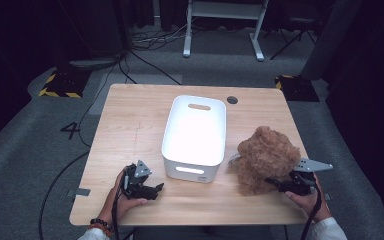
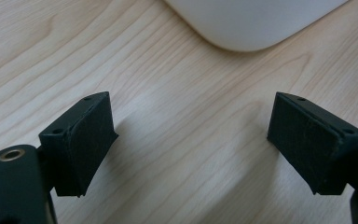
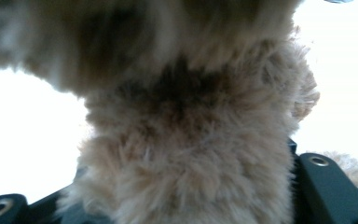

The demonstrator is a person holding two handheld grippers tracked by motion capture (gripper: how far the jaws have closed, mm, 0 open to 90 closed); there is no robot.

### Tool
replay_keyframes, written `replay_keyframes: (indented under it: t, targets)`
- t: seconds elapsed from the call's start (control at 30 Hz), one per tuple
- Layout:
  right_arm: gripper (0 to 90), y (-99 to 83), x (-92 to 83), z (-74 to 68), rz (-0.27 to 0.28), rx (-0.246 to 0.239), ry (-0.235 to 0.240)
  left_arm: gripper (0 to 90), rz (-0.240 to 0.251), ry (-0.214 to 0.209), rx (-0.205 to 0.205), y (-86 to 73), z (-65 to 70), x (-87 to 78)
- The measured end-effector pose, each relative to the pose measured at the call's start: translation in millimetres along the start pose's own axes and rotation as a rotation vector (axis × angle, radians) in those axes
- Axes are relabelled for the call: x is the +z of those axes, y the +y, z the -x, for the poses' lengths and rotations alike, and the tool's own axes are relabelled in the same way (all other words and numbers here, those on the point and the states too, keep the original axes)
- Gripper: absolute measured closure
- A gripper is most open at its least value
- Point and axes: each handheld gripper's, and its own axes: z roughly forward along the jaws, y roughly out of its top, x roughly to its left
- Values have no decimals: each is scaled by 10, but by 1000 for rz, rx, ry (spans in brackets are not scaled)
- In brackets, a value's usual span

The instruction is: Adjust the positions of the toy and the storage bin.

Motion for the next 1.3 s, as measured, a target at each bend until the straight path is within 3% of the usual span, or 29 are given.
replay_keyframes:
  t: [0.3,0.4,0.77,1.03,1.23,1.3]
  targets:
    - [453,17,27,159,11,38,-11,157,-2,-28,39,222,145,203]
    - [450,29,31,190,10,37,-17,163,0,-43,61,294,207,271]
    - [396,50,42,272,4,42,-21,175,0,-68,83,465,360,431]
    - [429,58,58,284,4,19,-46,164,-1,-74,93,608,456,565]
    - [482,56,59,250,21,23,-47,158,-2,-81,100,569,453,531]
    - [514,40,45,250,28,-3,-48,157,-2,-103,113,467,423,439]
